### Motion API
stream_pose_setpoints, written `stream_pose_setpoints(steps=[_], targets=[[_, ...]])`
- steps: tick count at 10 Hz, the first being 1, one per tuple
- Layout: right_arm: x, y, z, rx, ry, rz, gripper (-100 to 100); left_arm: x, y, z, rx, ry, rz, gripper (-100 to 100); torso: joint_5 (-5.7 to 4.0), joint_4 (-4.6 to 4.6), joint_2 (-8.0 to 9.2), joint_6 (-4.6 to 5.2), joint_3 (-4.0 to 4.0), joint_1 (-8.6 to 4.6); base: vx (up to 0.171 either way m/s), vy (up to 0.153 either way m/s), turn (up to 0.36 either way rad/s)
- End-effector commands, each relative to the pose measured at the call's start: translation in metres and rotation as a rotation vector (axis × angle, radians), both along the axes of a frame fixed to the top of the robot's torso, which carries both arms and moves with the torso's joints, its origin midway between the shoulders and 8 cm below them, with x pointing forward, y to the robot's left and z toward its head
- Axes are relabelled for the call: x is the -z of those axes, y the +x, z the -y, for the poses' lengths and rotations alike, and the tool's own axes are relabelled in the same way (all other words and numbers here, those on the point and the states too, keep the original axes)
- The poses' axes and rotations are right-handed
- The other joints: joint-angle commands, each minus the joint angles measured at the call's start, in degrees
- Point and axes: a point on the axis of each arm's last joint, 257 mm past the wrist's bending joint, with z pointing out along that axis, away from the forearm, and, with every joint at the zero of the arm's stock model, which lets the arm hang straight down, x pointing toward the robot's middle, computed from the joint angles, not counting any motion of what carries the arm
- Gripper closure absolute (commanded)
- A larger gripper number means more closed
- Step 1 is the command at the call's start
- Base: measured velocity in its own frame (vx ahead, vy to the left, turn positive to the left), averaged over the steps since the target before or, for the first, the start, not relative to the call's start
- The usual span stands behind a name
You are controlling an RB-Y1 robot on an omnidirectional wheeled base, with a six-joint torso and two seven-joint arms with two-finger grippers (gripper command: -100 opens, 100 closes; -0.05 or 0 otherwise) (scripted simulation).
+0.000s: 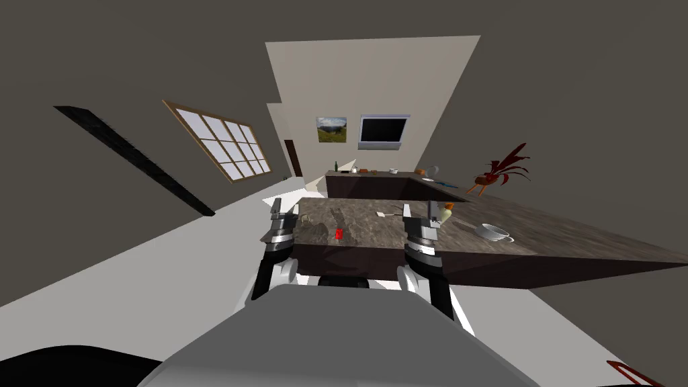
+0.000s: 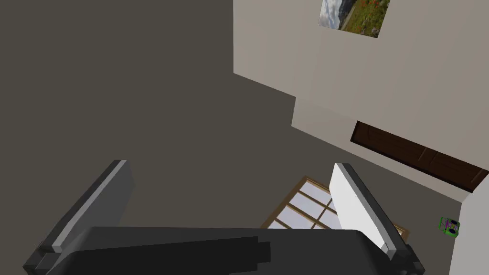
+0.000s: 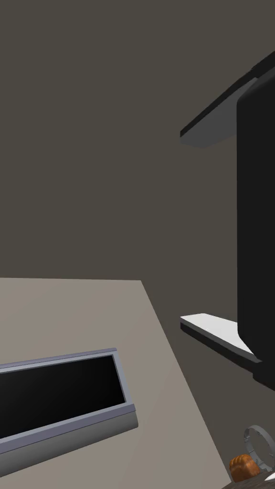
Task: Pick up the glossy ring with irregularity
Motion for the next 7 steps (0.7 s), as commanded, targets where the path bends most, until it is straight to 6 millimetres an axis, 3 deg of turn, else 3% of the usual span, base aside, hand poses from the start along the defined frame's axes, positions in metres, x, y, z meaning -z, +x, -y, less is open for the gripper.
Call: stream_pose_setpoints(steps=[1,6,7], targets=[[0.0,0.0,0.0,0.0,0.0,0.0,0,0.006,0.002,0.004,0.014,0.036,-0.022,-100,0.0,0.0,0.0,0.0,0.0,0.0,0.0,0.012,-0.016],[0.0,0.0,0.0,0.0,0.0,0.0,0,0.05,0.015,0.016,0.044,0.155,-0.15,-100,0.04,0.0,0.01,0.0,0.01,0.18,-0.002,0.042,-0.029],[0.0,0.0,0.0,0.0,0.0,0.0,0,0.074,0.019,0.019,0.045,0.189,-0.211,-100,0.05,0.0,0.01,0.0,0.0,0.24,-0.002,0.083,-0.07]])
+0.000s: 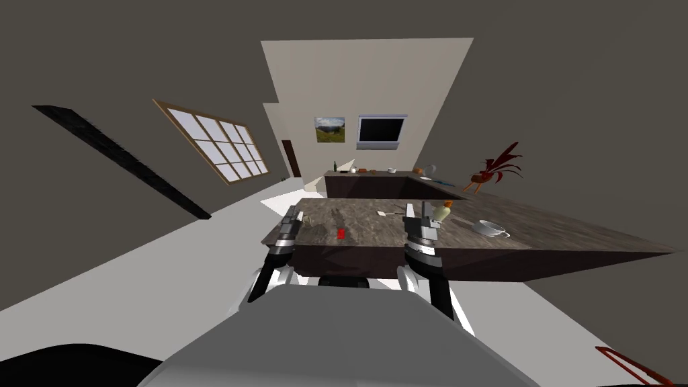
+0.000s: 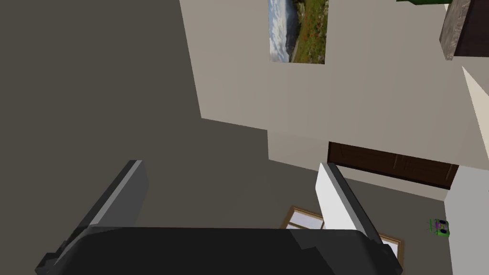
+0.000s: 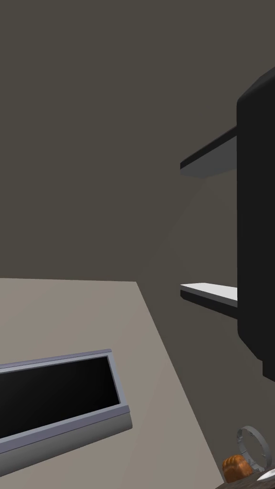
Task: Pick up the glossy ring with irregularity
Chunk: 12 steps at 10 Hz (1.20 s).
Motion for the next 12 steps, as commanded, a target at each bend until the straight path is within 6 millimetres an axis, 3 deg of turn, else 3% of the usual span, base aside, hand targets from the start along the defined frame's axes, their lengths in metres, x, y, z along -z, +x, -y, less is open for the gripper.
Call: stream_pose_setpoints(steps=[1,2,5,6,10,12], targets=[[0.0,0.0,0.0,0.0,0.0,0.0,0,0.026,0.006,0.006,-0.002,0.037,-0.064,-100,0.0,0.0,0.0,0.0,0.0,0.0,-0.013,0.093,-0.063],[0.0,0.0,0.0,0.0,0.0,0.0,0,0.026,0.006,0.006,-0.002,0.037,-0.064,-100,0.01,0.01,0.03,0.0,0.02,0.03,-0.004,0.06,-0.017],[0.0,0.0,0.0,0.0,0.0,0.0,0,0.061,0.01,0.007,-0.013,0.08,-0.15,-100,-0.03,0.0,-0.03,0.0,-0.02,-0.16,0.002,0.046,-0.04],[0.0,0.0,0.0,0.0,0.0,0.0,0,0.082,0.011,0.007,-0.022,0.106,-0.2,-100,-0.03,0.0,-0.02,0.0,-0.01,-0.13,-0.006,0.075,-0.079],[0.0,0.0,0.0,0.0,0.0,0.0,0,0.137,0.017,-0.003,-0.059,0.179,-0.328,-100,0.0,0.01,0.0,0.01,0.0,-0.01,-0.011,0.078,-0.087],[0.0,0.0,0.0,0.0,0.0,0.0,0,0.154,0.02,-0.011,-0.072,0.213,-0.369,-100,-0.01,0.01,0.01,-0.01,0.01,-0.09,-0.014,0.053,-0.05]])
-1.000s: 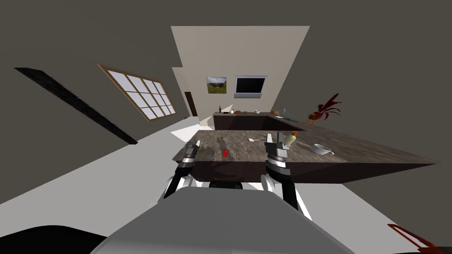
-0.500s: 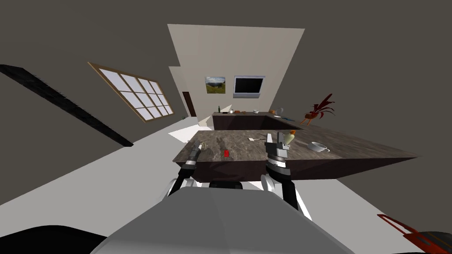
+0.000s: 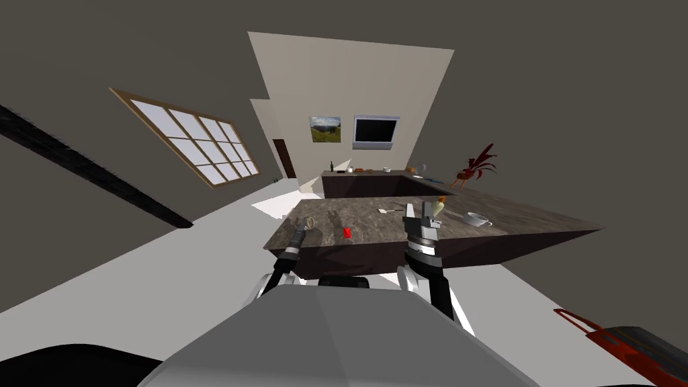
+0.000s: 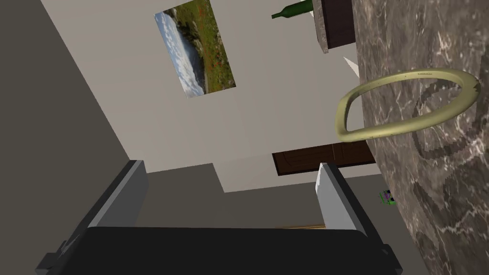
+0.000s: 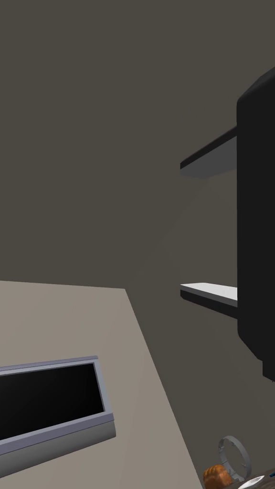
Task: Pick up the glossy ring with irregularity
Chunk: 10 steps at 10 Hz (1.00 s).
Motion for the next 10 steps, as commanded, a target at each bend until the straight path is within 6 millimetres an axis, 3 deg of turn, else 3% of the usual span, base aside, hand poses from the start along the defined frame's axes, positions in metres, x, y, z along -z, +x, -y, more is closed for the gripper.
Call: stream_pose_setpoints(steps=[1,10], targets=[[0.0,0.0,0.0,0.0,0.0,0.0,0,0.016,0.004,-0.01,-0.008,0.041,-0.044,-100,0.0,0.0,0.0,0.0,0.0,0.0,-0.018,0.049,-0.098],[0.0,0.0,0.0,0.0,0.0,0.0,0,0.057,0.036,-0.055,-0.025,0.177,-0.174,-100,-0.03,0.01,0.02,0.0,0.01,-0.12,-0.018,0.024,-0.079]])
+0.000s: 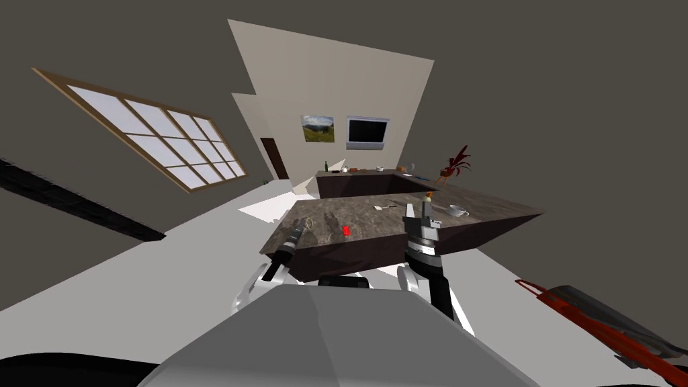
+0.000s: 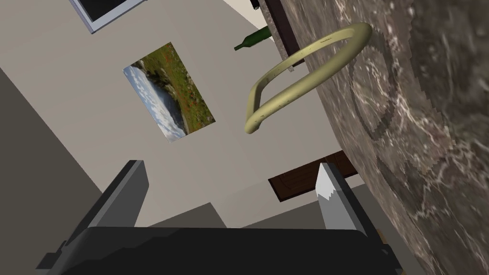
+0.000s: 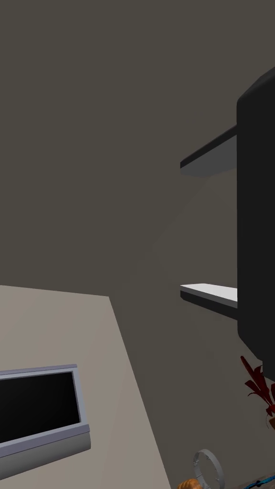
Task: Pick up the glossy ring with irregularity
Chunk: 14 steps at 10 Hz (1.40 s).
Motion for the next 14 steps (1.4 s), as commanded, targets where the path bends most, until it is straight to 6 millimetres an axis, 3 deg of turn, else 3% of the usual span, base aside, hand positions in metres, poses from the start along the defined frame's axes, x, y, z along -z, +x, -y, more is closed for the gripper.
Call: stream_pose_setpoints(steps=[1,4,5,6,8,9,10,11,12,14], targets=[[0.0,0.0,0.0,0.0,0.0,0.0,0,0.006,0.007,-0.006,-0.006,0.01,-0.015,-100,0.0,0.0,0.0,0.0,0.0,0.0,-0.012,0.008,-0.053],[0.0,0.0,0.0,0.0,0.0,0.0,0,0.01,0.014,-0.014,-0.011,0.023,-0.028,-100,-0.01,-0.01,-0.03,0.0,-0.02,-0.06,-0.011,0.003,-0.048],[0.0,0.0,0.0,0.0,0.0,0.0,0,0.01,0.014,-0.014,-0.012,0.023,-0.03,0,-0.02,-0.01,-0.04,-0.02,-0.03,-0.08,0.0,0.0,0.0],[0.0,0.0,0.0,0.0,0.0,0.0,0,0.011,0.028,-0.002,0.017,0.006,-0.017,-100,-0.02,-0.01,-0.06,-0.02,-0.03,-0.08,-0.037,-0.012,0.095],[0.0,0.0,0.0,0.0,0.0,0.0,0,0.019,0.036,-0.004,0.013,0.005,-0.031,-100,-0.03,0.01,0.08,-0.01,0.04,-0.14,-0.042,-0.01,0.035],[0.0,0.0,0.0,0.0,0.0,0.0,0,0.015,0.047,0.009,0.043,-0.009,-0.012,-100,-0.02,0.01,0.05,-0.01,0.03,-0.11,-0.052,0.0,0.111],[0.0,0.0,0.0,0.0,0.0,0.0,0,0.017,0.056,0.009,0.044,-0.009,-0.014,-100,-0.02,0.01,0.09,-0.03,0.05,-0.1,-0.049,-0.007,0.058],[0.0,0.0,0.0,0.0,0.0,0.0,0,0.026,0.058,0.006,0.038,-0.009,-0.033,-100,-0.02,0.02,0.08,-0.01,0.05,-0.11,-0.022,-0.008,-0.01],[0.0,0.0,0.0,0.0,0.0,0.0,0,0.023,0.069,0.019,0.066,-0.02,-0.016,-100,-0.02,0.0,0.02,-0.01,0.01,-0.12,-0.044,-0.003,0.093],[0.0,0.0,0.0,0.0,0.0,0.0,0,0.031,0.079,0.016,0.06,-0.018,-0.034,-100,-0.02,0.02,0.1,-0.01,0.05,-0.13,-0.041,-0.01,0.033]])
